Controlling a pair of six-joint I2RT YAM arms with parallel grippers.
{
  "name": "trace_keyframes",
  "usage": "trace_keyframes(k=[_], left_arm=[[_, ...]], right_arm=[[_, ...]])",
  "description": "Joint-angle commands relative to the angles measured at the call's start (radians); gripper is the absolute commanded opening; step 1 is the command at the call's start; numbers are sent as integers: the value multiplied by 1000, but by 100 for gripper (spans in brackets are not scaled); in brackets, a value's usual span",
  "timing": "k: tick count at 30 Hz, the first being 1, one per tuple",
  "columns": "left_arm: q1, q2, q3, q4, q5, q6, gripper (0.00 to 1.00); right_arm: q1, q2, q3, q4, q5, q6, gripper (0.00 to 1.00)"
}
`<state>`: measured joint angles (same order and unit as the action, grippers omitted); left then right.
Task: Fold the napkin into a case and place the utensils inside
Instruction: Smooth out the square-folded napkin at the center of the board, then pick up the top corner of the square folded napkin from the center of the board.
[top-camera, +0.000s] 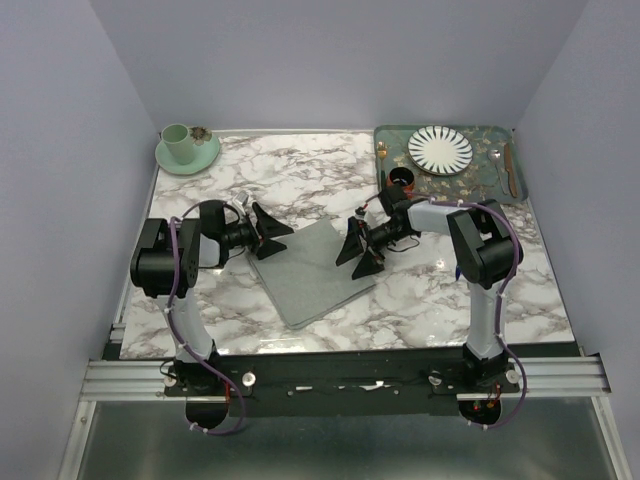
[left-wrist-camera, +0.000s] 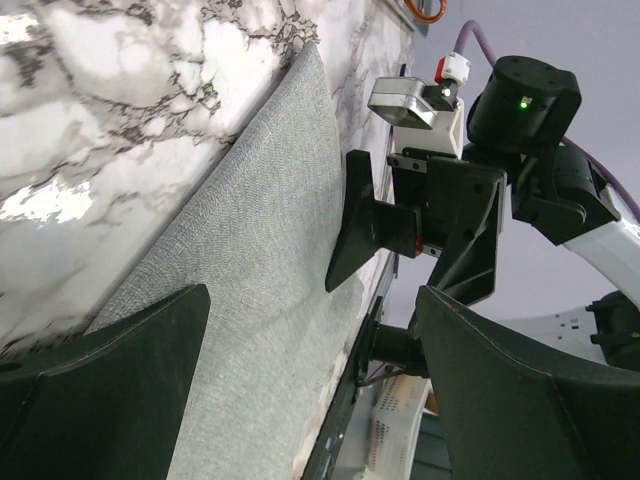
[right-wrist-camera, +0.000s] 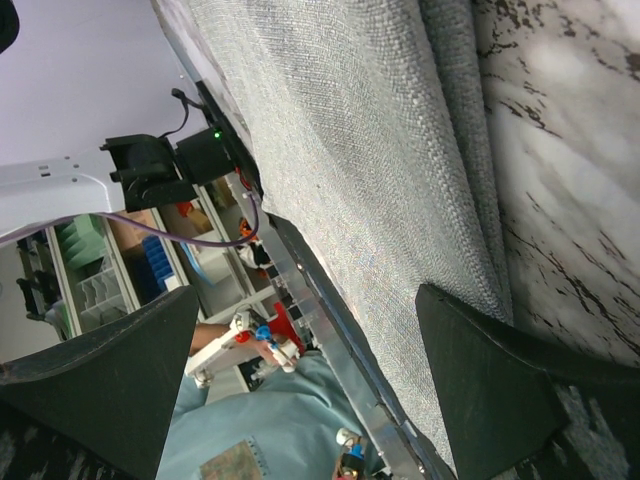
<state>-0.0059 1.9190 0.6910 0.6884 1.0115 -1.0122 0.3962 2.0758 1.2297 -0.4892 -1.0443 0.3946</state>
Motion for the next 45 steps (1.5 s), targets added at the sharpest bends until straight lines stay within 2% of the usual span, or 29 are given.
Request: trace_keyframes(k=[1,6,10,13,15,16,17,19,20,21,22,23,24,25,26,28,29,33,39,45], left_arm=[[81,-14,-64,-59,32,78,99],[139,-67,-70,-182,55,184,99],[147,-124,-84,-207,76,221,99],[146,-190,-61,-308,82,293,99],[142,-250,-7,-476,67,456,99],[136,-270,27,-679,50,563,99],[127,-290,101,-795,15,778,99],[58,-348,174,-993,-125,1011,99],[31,-371,195,-1109,-175,1109,93],[9,-418,218,-1147,-229,1255,89],[-73,-443,220,-1170,-342,1309,81],[-110,-466,219,-1190,-391,1360,71],[-136,-503,211,-1192,-439,1420,50],[-163,-515,205,-1196,-470,1455,42],[-224,-518,205,-1220,-529,1489,30],[-282,-517,212,-1251,-580,1563,22],[-333,-515,209,-1251,-632,1569,22],[-445,-482,193,-1250,-704,1578,21],[-607,-439,111,-1239,-738,1594,20],[-747,-341,129,-1233,-737,1540,13]], right_arm=[[-2,61,-19,-97,228,-86,100],[-2,70,-10,-114,242,-112,100],[0,89,19,-147,214,-160,100],[0,90,62,-205,214,-232,100],[0,83,118,-271,161,-298,100],[0,73,135,-294,136,-318,99],[0,63,155,-330,92,-332,99],[0,12,197,-348,70,-358,98],[0,-6,209,-365,70,-361,98],[0,-25,220,-374,76,-367,98],[0,-42,232,-385,85,-372,97],[0,-80,231,-397,116,-370,95],[0,-95,220,-400,133,-367,92],[0,-112,194,-404,154,-367,90],[0,-140,173,-405,200,-367,82],[0,-158,137,-405,248,-373,71],[0,-166,98,-397,303,-370,62],[0,-178,33,-345,395,-364,55],[0,-100,48,-322,506,-369,52],[0,-10,134,-331,592,-365,49]])
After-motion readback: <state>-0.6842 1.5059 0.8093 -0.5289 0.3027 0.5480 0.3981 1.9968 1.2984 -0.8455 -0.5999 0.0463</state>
